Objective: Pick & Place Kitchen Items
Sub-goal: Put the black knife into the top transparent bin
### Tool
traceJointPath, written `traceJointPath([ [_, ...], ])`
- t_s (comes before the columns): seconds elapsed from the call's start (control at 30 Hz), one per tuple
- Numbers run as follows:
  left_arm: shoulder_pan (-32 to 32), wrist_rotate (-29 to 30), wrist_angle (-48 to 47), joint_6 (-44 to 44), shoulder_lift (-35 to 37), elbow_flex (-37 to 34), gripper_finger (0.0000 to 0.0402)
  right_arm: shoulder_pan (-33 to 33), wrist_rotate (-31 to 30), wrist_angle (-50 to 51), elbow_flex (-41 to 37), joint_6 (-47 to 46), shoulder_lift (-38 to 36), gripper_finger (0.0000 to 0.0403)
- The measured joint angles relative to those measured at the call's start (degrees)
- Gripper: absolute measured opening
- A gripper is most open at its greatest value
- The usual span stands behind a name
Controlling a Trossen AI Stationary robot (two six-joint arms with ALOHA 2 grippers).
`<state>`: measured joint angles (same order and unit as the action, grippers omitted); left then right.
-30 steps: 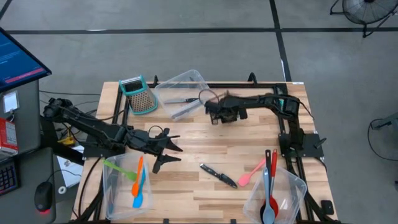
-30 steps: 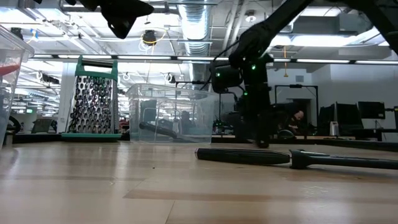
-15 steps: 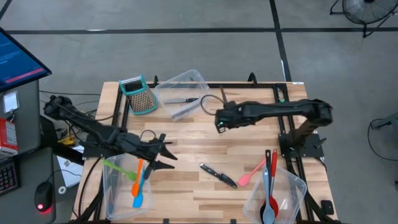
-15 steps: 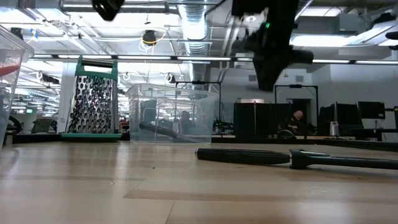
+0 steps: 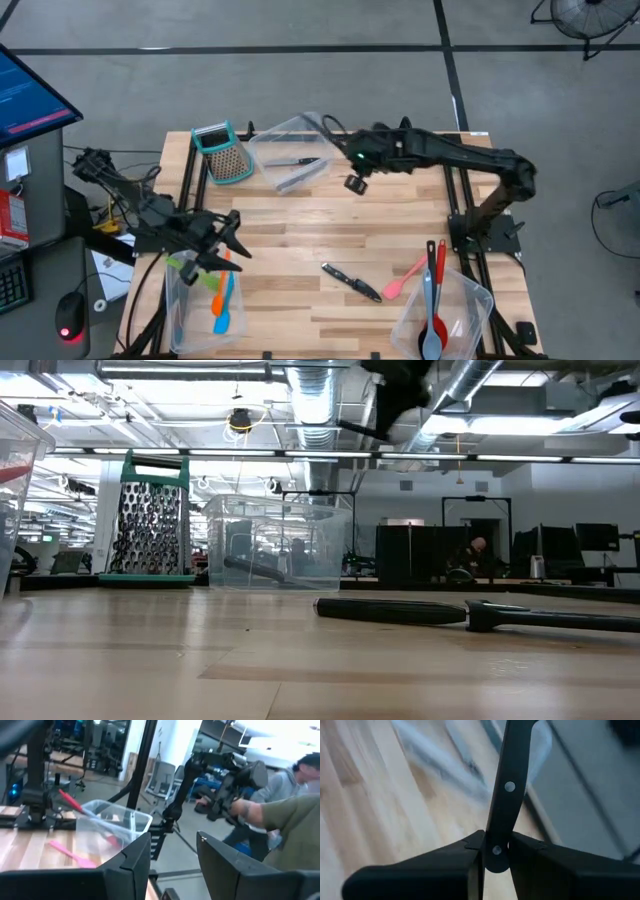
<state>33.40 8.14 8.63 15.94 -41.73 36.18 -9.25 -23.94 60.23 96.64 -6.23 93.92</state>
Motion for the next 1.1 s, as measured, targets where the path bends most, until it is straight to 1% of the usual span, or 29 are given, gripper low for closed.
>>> traceJointPath([
  [0.17,1.1,0.0,-0.1,-0.1,2.0,0.0,0.0135,-1.9,-0.4,1.4,11.6,19.7,9.7,0.0044],
  [0.23,1.7,0.0,-0.1,-0.1,2.1,0.0,0.0134,-2.4,-1.9,2.9,15.7,26.4,13.8,0.0044],
  [0.3,2.1,0.0,-0.2,-0.2,2.0,0.0,0.0132,-3.0,-3.4,3.0,20.1,31.3,17.7,0.0044],
  [0.4,3.0,0.0,-0.2,-0.2,1.9,0.0,0.0131,-4.0,-4.8,4.8,26.2,36.1,23.3,0.0044],
  [0.53,4.1,0.2,-0.3,-0.2,1.9,0.0,0.0131,-6.0,-6.3,6.9,32.8,39.3,29.9,0.0044],
  [0.7,4.8,0.2,-0.3,-0.2,1.9,0.0,0.0131,-7.7,-6.2,7.0,38.1,41.9,35.8,0.0044],
  [0.8,4.9,0.2,-0.3,-0.2,2.0,0.0,0.0131,-8.3,-6.1,6.5,38.1,42.6,37.8,0.0044],
  [0.87,4.9,0.2,-0.3,-0.2,2.0,0.0,0.0131,-8.6,-6.1,8.6,38.1,42.7,38.6,0.0044],
  [1.0,4.9,0.2,-0.3,-0.2,2.0,0.0,0.0131,-9.0,-6.1,11.2,38.1,42.8,39.6,0.0044],
  [1.1,4.9,0.1,-0.3,-0.5,2.0,0.0,0.0131,-9.0,-5.7,10.7,38.1,43.1,39.5,0.0044],
])
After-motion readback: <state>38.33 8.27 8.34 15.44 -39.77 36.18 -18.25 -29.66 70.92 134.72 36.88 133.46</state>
